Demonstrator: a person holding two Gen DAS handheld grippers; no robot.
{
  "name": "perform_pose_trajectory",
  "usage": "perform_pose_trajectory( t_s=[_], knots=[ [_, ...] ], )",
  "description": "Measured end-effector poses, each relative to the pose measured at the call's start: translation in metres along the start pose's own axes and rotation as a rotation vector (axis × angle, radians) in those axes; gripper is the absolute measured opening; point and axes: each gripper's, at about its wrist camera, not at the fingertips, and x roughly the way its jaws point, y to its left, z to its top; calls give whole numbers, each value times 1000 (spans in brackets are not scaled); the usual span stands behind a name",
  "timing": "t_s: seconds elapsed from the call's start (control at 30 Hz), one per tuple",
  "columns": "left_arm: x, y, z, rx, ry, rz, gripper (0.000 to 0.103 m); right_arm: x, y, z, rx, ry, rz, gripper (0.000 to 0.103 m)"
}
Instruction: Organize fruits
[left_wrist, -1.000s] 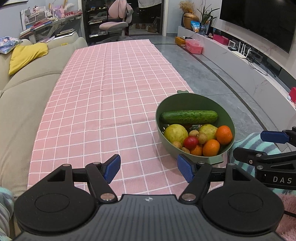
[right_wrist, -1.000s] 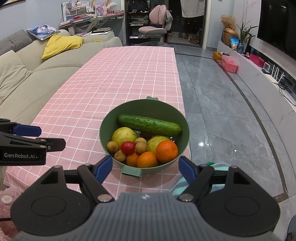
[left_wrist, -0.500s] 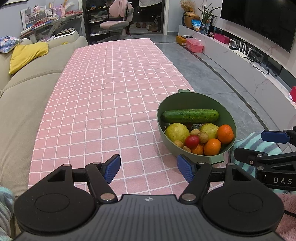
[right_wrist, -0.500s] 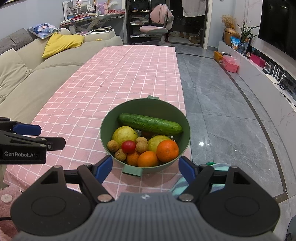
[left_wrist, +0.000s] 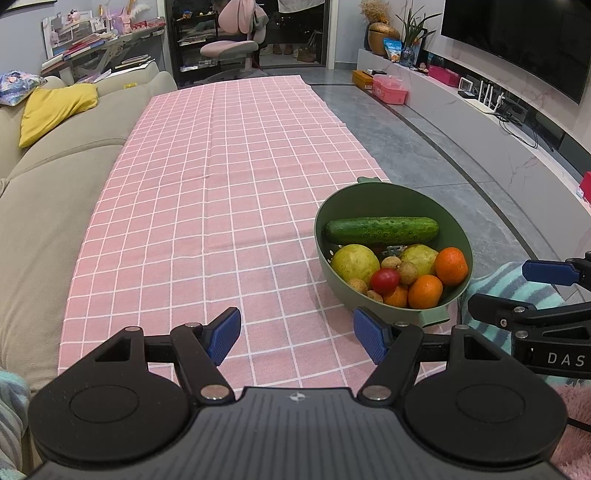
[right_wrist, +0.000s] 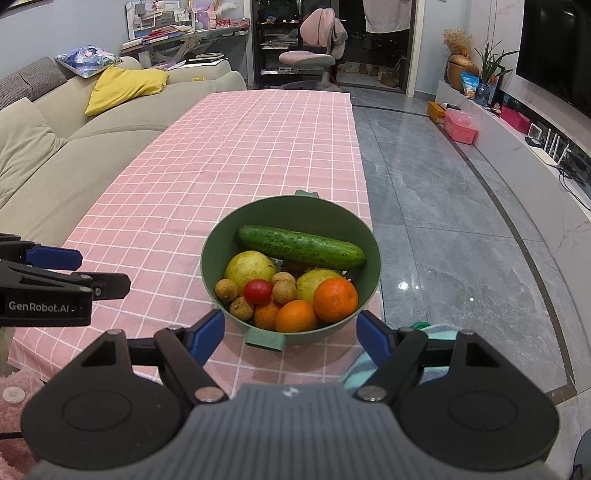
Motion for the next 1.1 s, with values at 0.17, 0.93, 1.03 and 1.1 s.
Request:
perform_pose_trajectory(
  t_s=[0.17, 0.93, 1.03, 1.1],
  knots=[
    [0, 0, 0, 0, 0, 0, 82, 0, 0, 0, 0, 0, 0, 75],
    [-3, 1, 0, 0, -9, -1, 82, 0, 0, 0, 0, 1, 0, 75],
    [-4, 1, 0, 1, -11, 0, 82, 0, 0, 0, 1, 1, 0, 75],
    [-5, 0, 0, 2, -12, 3, 82, 0, 0, 0, 1, 1, 0, 75]
  ],
)
